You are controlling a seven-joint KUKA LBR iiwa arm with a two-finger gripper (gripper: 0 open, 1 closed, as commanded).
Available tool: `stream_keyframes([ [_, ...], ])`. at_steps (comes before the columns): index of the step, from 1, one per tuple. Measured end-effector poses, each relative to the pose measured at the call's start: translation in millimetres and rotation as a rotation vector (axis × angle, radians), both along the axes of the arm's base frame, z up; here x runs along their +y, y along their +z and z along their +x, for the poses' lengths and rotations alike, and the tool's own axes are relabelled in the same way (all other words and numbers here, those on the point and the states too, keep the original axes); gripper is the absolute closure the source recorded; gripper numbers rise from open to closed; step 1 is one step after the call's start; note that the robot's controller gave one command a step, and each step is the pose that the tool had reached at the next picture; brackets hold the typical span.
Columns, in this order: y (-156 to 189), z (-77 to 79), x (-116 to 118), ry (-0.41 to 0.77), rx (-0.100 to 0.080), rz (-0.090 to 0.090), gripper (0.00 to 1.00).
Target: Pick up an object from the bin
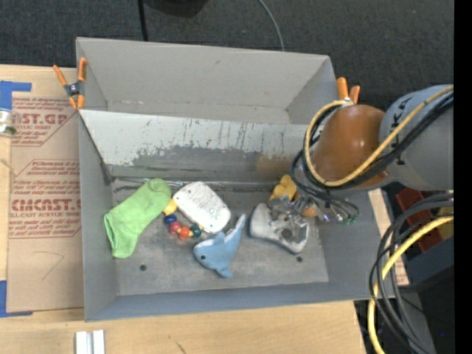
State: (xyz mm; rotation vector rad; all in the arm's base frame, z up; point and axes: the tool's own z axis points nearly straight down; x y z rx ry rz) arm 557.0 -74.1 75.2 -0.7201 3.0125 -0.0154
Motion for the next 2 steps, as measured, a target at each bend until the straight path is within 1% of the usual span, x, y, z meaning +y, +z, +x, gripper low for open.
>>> stream_keyframes([
  [1, 0.0, -2.4, 3.3, -0.013, -0.007, -0.001, 1.0],
  [2, -0.3, -5.5, -2.0, -0.01, -0.014, 0.002, 1.0],
])
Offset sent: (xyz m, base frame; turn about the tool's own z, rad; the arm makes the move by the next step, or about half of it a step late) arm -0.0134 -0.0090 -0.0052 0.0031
